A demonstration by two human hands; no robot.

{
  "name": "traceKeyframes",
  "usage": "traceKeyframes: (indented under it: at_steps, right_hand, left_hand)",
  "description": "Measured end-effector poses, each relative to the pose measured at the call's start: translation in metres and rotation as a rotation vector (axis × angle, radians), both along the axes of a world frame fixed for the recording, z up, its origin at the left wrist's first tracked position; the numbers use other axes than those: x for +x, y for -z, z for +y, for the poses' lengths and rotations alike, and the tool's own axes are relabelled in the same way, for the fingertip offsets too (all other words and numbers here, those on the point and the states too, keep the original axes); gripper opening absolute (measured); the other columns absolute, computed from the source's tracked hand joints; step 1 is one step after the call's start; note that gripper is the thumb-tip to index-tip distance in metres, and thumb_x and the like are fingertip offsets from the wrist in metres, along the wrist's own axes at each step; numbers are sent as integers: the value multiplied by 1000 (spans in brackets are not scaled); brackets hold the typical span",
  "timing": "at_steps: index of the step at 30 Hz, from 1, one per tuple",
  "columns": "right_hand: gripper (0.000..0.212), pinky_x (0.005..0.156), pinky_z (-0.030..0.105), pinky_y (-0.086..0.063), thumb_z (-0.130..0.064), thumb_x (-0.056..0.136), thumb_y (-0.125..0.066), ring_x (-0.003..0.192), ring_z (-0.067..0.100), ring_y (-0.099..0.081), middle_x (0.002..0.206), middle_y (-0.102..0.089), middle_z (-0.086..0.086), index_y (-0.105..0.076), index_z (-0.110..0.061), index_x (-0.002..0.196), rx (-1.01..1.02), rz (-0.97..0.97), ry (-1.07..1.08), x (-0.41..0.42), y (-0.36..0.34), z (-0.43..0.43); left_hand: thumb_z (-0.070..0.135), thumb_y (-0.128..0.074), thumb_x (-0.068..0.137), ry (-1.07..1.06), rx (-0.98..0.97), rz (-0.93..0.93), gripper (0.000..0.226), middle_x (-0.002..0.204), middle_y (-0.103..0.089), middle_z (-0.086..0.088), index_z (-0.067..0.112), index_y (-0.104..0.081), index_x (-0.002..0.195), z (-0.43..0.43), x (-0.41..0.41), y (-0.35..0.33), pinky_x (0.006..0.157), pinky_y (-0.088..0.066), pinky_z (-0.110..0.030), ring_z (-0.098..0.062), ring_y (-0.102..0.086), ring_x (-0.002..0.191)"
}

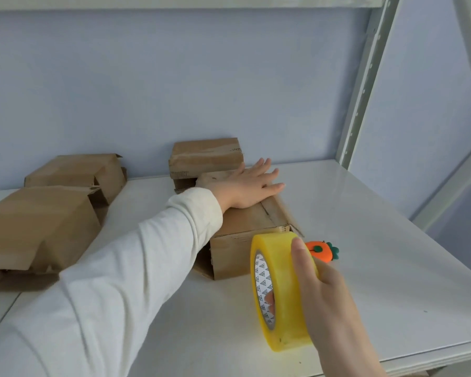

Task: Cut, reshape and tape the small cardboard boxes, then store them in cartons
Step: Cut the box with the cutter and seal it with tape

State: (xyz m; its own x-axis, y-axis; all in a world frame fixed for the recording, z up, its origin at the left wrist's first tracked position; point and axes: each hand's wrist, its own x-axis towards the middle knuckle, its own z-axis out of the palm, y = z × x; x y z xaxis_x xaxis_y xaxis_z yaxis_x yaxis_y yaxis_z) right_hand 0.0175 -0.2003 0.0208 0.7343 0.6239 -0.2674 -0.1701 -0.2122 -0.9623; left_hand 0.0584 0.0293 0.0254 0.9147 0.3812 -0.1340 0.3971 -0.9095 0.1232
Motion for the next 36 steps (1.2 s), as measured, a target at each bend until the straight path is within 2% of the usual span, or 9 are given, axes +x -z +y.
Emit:
traceKeyframes:
  at_steps: [10, 19, 21, 24, 27, 30, 32, 34, 36]
  right_hand:
    - [45, 32, 7, -33, -52, 91, -36, 34, -6, -51, 39, -55, -7, -58, -12, 87, 47, 33, 14, 3, 3, 3]
    - [47, 31, 8, -28, -50, 94, -34, 28, -4, -42, 28, -41, -15, -48, -8, 77, 68, -26, -65, 8, 8, 4]
    - [49, 34, 10, -30, -50, 94, -35, 31, -2, -44, 32, -44, -12, -51, -7, 77, 74, -38, -80, 11, 12, 4]
    - [53, 50, 19, -39, -55, 92, -33, 53, 5, -53, 55, -57, -7, -57, -8, 86, 60, -55, -108, 16, 14, 4]
    - [45, 39, 11, -35, -51, 94, -34, 39, -1, -50, 36, -50, -11, -50, -13, 77, 70, -52, -136, 17, 14, 4]
    - [45, 46, 18, -33, -54, 92, -34, 46, 5, -45, 46, -44, -9, -48, -14, 76, 86, -125, -180, 18, 17, 4]
    - [44, 42, 12, -37, -55, 92, -35, 45, 0, -53, 46, -53, -10, -51, -15, 82, 97, -106, -208, 18, 15, 2]
    - [51, 54, 7, -44, -64, 86, -38, 54, -4, -59, 62, -62, -4, -54, -16, 90, 126, -68, -262, 20, 18, -3]
    - [63, 82, 26, -51, -74, 76, -48, 86, 14, -65, 91, -66, 10, -57, -17, 101, 182, -91, -390, 20, 33, -14]
  left_hand:
    - [48, -17, 99, 32, -8, -19, 61, 157, 13, -4, 17, -4, 150, -17, -5, -6, 114, 14, -40, -13, 20, 142]
    - [47, -20, 99, 77, 49, 22, 60, 157, 7, -6, 16, -12, 150, -47, -6, -10, 115, 11, -41, -15, 17, 143]
    - [47, -22, 99, 106, 28, -6, 55, 158, 3, -4, 22, -19, 148, -56, -7, -6, 115, 10, -39, -15, 14, 144]
    - [46, -25, 99, 73, 2, -87, 57, 158, 1, -4, 19, -20, 148, -62, -15, -4, 114, 12, -39, -13, 13, 144]
    - [44, -32, 98, 44, -62, -127, 57, 157, -1, -1, 17, -24, 147, -62, -25, -5, 114, 11, -36, -10, 11, 144]
    - [48, -36, 96, 46, -41, -77, 61, 157, 3, 2, 19, -23, 147, -57, -33, -2, 116, 8, -32, -8, 12, 143]
    - [53, -36, 93, 31, -33, -83, 66, 157, 7, 2, 22, -18, 148, -55, -35, 1, 117, 7, -32, -7, 15, 142]
    - [56, -38, 91, 30, -24, -83, 68, 157, 8, 3, 25, -18, 148, -53, -33, 4, 117, 7, -34, -6, 15, 142]
    - [57, -41, 90, 18, -28, -70, 69, 157, 6, 5, 27, -20, 148, -52, -31, 6, 118, 5, -35, -5, 14, 142]
